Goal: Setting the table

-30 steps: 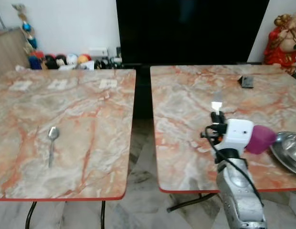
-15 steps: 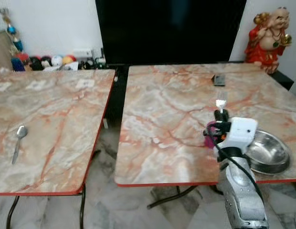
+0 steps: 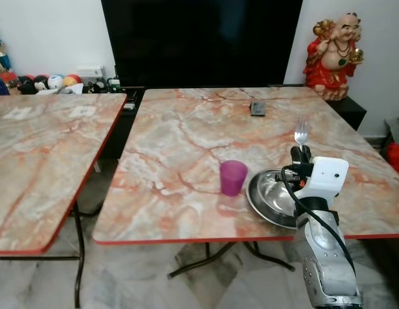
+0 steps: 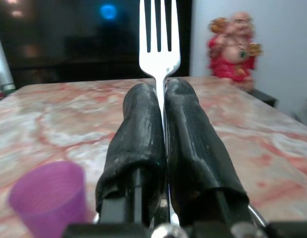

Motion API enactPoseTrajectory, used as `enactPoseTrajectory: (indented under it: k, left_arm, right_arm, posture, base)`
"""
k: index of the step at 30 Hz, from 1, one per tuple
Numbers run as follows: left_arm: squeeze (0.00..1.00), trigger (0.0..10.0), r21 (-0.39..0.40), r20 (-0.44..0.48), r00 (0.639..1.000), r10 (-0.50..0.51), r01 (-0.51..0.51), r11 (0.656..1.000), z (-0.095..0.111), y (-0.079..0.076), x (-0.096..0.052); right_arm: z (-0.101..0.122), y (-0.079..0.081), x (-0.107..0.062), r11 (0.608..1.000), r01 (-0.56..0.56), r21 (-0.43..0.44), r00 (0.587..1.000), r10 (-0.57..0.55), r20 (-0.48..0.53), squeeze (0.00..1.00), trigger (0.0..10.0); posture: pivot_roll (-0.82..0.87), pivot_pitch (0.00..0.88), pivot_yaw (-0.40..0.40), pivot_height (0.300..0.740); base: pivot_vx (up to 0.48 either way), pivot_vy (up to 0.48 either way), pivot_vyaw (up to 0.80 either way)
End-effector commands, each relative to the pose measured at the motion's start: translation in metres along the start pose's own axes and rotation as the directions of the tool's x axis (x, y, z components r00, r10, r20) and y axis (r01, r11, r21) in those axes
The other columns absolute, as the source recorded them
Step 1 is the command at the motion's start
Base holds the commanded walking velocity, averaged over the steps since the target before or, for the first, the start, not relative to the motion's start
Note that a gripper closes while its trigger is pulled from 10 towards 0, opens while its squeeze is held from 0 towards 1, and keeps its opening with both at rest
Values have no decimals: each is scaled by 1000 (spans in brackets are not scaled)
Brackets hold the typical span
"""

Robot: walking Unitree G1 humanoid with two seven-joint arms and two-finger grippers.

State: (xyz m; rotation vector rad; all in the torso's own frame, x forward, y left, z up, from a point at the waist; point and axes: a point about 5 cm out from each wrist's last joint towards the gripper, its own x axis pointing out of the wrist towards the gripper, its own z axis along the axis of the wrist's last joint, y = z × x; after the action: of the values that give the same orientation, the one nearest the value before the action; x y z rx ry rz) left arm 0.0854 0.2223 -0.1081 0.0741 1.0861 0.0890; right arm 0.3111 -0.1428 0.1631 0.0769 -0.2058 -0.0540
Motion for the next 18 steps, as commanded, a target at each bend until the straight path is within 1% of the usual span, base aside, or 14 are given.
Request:
enactPoseTrajectory:
  k: [1, 6, 9, 11, 18]
  left_arm:
    - [0, 10000, 12, -6, 1000, -11, 11, 1000, -1, -2, 0]
    - [0, 10000, 14, -5, 1000, -10, 10, 1000, -1, -1, 0]
    - [0, 10000, 14, -6, 1000, -7, 7, 1000, -1, -1, 0]
    - [0, 10000, -4, 2, 1000, -7, 7, 1000, -1, -1, 0]
    - [0, 10000, -20, -2, 1000, -3, 3, 1000, -1, -1, 0]
  right_arm:
    - [5, -9, 3, 999, 25, -20, 1000, -24, 17, 0, 10000]
    - [5, -10, 2, 999, 29, -23, 999, -29, 18, 0, 10000]
    - [5, -11, 2, 999, 33, -24, 999, -33, 18, 0, 10000]
    - [4, -11, 2, 999, 35, -25, 999, -35, 16, 0, 10000]
    - [3, -9, 2, 999, 27, -26, 1000, -27, 7, 0, 10000]
  posture:
    - [-6, 0, 3, 740]
    - [-9, 0, 5, 740]
    - [-7, 0, 4, 740]
    - [-6, 0, 2, 740]
    - [-2, 0, 0, 740]
  base:
    - [0, -398, 0]
    - [0, -344, 0]
    - [0, 0, 0]
    - [0, 0, 0]
    - [0, 0, 0]
